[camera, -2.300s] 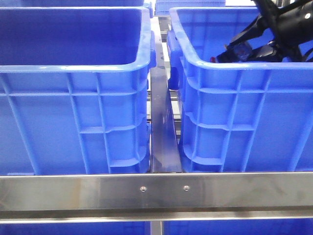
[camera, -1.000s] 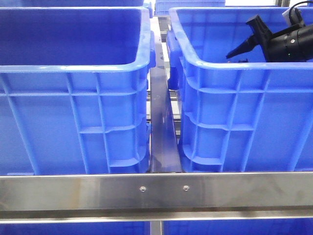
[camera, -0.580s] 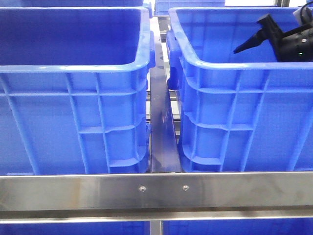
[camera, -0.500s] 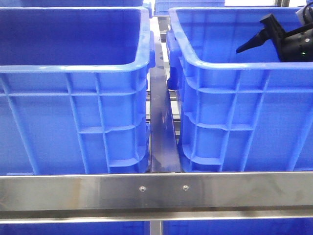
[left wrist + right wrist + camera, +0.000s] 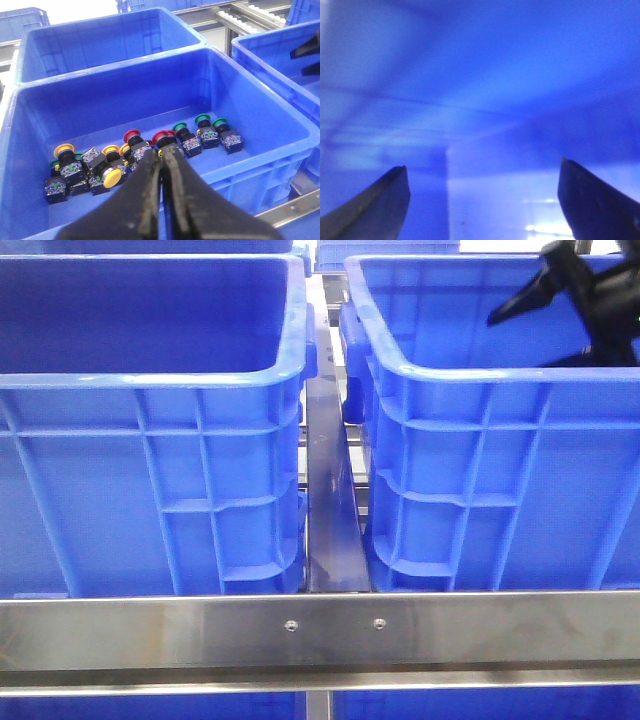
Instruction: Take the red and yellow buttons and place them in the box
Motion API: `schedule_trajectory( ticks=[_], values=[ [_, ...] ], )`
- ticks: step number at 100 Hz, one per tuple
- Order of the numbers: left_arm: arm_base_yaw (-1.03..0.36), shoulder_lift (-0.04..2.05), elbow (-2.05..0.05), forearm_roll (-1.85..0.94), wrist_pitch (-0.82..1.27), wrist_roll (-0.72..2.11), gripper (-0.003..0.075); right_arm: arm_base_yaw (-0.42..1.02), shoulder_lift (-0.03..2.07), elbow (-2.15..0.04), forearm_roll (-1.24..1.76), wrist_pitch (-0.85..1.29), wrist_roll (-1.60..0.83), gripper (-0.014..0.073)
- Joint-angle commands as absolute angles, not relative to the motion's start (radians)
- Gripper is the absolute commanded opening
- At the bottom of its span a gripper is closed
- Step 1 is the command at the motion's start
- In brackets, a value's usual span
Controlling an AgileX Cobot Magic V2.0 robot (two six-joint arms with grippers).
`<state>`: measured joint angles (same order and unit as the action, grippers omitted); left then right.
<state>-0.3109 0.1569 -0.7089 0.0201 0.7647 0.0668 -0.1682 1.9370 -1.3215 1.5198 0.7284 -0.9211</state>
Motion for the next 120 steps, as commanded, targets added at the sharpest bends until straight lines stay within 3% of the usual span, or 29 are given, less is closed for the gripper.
schedule_trajectory(
  ticks=[1, 39, 120],
  values=[
    [-0.309, 0.175, -0.731, 0.018, 0.680, 0.059, -0.0019, -0.176, 1.835, -1.354, 1.509, 0.751, -0.936, 0.0625],
    [-0.309, 0.175, -0.731, 0.010, 0.680, 0.059, -0.0019, -0.176, 1.616, -1.221, 1.383, 0.665, -1.012, 0.0625],
    [-0.309, 0.175, -0.731, 0.008, 0.680, 0.059, -0.0019, -0.149, 0.833, -0.698, 1.338, 0.309, -1.231, 0.0625]
  ],
)
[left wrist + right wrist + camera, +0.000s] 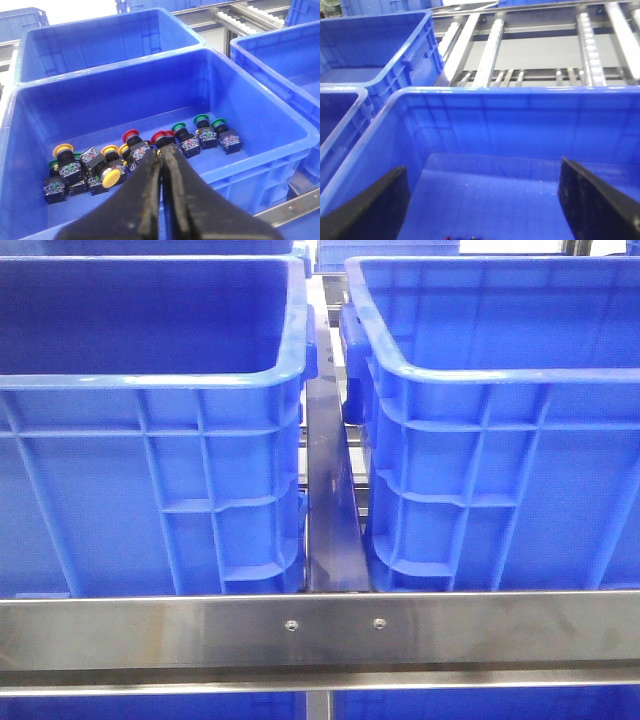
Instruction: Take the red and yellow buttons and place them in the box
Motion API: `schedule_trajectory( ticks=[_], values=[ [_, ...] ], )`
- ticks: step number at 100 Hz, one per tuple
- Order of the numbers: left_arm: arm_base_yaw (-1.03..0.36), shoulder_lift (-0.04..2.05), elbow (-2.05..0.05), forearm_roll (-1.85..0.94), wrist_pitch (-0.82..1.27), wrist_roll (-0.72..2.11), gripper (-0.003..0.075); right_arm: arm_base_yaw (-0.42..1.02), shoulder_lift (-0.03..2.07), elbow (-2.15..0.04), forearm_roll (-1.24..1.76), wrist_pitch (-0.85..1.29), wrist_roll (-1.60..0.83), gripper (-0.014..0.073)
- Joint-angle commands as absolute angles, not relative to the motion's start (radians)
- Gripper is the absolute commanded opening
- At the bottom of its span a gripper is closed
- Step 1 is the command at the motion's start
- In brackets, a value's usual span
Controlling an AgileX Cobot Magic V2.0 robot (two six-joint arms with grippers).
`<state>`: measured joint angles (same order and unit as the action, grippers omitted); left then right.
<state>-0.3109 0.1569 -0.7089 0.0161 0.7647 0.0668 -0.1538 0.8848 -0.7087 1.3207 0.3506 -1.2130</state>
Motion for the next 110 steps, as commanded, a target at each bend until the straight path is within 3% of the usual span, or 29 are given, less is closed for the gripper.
schedule_trajectory(
  ticks=[1, 48, 67, 91, 110],
  values=[
    [-0.309, 0.175, -0.731, 0.008, 0.680, 0.059, -0.0019, -0.146, 0.826, -0.695, 1.338, 0.304, -1.231, 0.0625],
    [-0.309, 0.175, -0.731, 0.008, 0.680, 0.059, -0.0019, -0.067, 0.502, -0.541, 1.296, 0.223, -1.233, 0.0589],
    [-0.309, 0.175, -0.731, 0.008, 0.680, 0.059, -0.0019, -0.067, 0.404, -0.480, 1.295, 0.231, -1.233, 0.0368],
    [-0.309, 0.175, -0.731, 0.008, 0.678, 0.059, -0.0019, -0.067, 0.385, -0.462, 1.295, 0.231, -1.233, -0.0067],
    [-0.309, 0.175, -0.731, 0.008, 0.659, 0.059, -0.0017, -0.067, 0.385, -0.462, 1.296, 0.230, -1.233, -0.0067]
  ],
)
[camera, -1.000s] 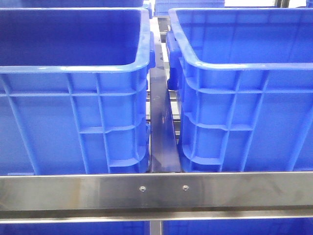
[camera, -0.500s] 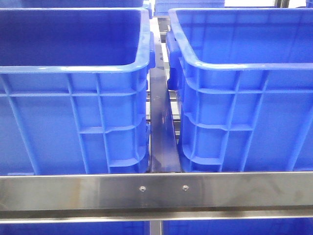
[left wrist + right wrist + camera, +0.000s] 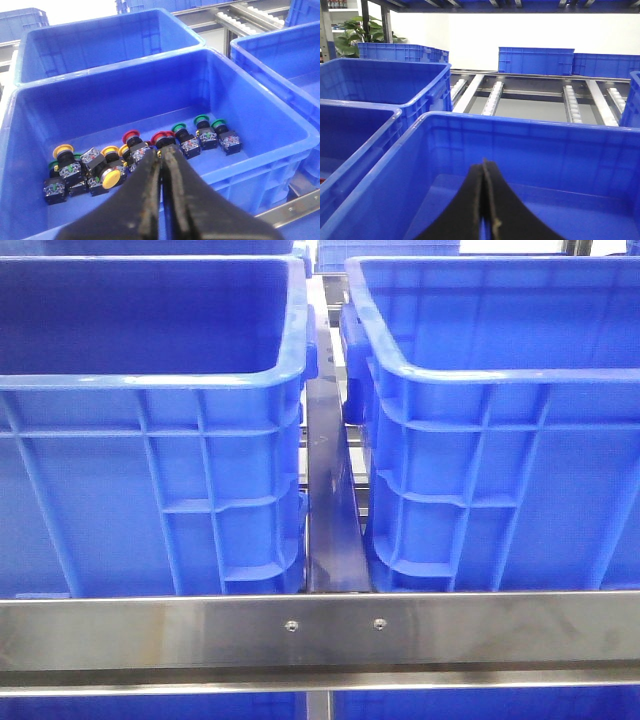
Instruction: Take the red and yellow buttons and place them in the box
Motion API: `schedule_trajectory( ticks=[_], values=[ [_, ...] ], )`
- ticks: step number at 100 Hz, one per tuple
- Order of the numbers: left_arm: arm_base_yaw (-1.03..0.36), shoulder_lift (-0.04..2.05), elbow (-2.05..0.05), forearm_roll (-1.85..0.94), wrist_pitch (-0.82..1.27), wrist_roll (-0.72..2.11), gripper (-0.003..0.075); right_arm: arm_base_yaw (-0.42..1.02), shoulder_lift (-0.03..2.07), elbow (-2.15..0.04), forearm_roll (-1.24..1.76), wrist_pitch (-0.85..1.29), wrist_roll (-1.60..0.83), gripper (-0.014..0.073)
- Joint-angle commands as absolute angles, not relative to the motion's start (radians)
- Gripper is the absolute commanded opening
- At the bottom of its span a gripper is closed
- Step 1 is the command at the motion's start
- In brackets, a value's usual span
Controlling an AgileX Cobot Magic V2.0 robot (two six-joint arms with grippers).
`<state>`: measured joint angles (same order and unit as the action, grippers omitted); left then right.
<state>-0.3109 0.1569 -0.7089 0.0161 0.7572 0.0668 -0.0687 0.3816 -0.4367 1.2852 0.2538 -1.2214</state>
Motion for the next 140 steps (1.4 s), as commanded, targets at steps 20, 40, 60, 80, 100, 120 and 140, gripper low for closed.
schedule_trajectory(
  ticks=[20, 40, 60, 80, 100, 120, 140],
  values=[
    [-0.309, 0.175, -0.731, 0.008, 0.661, 0.061, 0.0170, -0.067, 0.385, -0.461, 1.296, 0.231, -1.233, -0.0067],
    [-0.309, 0.175, -0.731, 0.008, 0.665, 0.061, 0.0437, -0.067, 0.385, -0.461, 1.296, 0.231, -1.233, -0.0067],
    [-0.309, 0.268, -0.746, 0.033, 0.665, 0.061, 0.0430, -0.067, 0.385, -0.461, 1.296, 0.231, -1.233, -0.0067],
    [-0.309, 0.521, -0.856, 0.044, 0.662, 0.061, 0.0430, -0.067, 0.385, -0.461, 1.296, 0.230, -1.233, -0.0067],
    [-0.309, 0.808, -1.044, 0.177, 0.745, -0.090, 0.0429, -0.067, 0.385, -0.461, 1.296, 0.231, -1.233, -0.0067],
    [-0.309, 1.055, -1.190, 0.223, 0.810, -0.175, 0.0430, -0.067, 0.385, -0.461, 1.297, 0.231, -1.233, -0.0067],
    [-0.309, 1.228, -1.241, 0.243, 0.808, -0.304, 0.0430, -0.067, 0.385, -0.461, 1.297, 0.231, -1.233, -0.0067]
  ],
)
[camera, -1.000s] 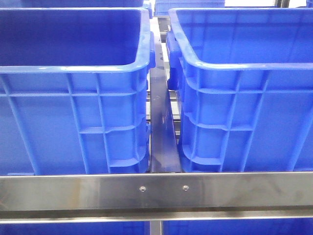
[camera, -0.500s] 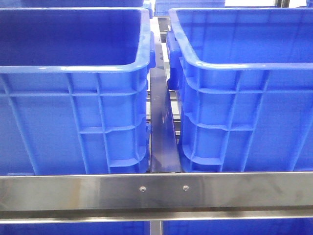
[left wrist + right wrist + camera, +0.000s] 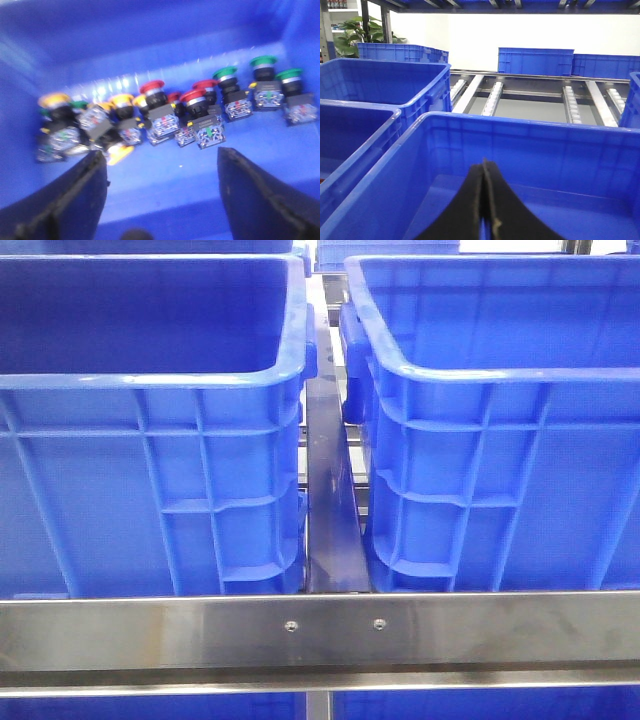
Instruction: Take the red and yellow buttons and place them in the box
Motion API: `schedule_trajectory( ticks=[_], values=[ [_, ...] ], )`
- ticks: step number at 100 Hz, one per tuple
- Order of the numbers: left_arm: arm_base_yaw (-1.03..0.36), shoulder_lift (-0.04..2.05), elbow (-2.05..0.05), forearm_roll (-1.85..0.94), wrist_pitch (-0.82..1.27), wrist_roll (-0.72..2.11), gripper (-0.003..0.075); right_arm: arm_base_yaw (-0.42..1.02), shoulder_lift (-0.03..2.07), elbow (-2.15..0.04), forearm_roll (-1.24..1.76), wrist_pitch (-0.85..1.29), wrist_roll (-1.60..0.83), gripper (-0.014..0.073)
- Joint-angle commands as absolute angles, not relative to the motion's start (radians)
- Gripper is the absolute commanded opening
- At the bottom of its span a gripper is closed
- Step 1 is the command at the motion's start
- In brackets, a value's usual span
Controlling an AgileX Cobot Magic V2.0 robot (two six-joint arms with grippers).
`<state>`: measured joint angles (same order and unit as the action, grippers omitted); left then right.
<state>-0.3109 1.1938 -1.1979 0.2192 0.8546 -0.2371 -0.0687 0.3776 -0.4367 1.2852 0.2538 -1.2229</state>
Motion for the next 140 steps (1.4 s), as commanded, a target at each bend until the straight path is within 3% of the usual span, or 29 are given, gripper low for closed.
schedule_trajectory(
  ticks=[1, 25, 67, 140],
  values=[
    [-0.308, 1.232, -1.241, 0.243, 0.808, -0.308, 0.0430, -0.067, 0.385, -0.461, 1.297, 0.231, -1.233, -0.0067],
    [-0.213, 1.331, -1.241, 0.213, 0.802, -0.454, 0.0430, -0.067, 0.385, -0.461, 1.297, 0.231, -1.233, -0.0067],
    [-0.035, 1.422, -1.241, 0.054, 0.732, -0.471, 0.0430, -0.067, 0.385, -0.461, 1.298, 0.231, -1.233, -0.0067],
    [-0.029, 1.572, -1.239, 0.058, 0.680, -0.532, 0.0430, -0.067, 0.385, -0.461, 1.298, 0.230, -1.233, -0.0067]
  ],
)
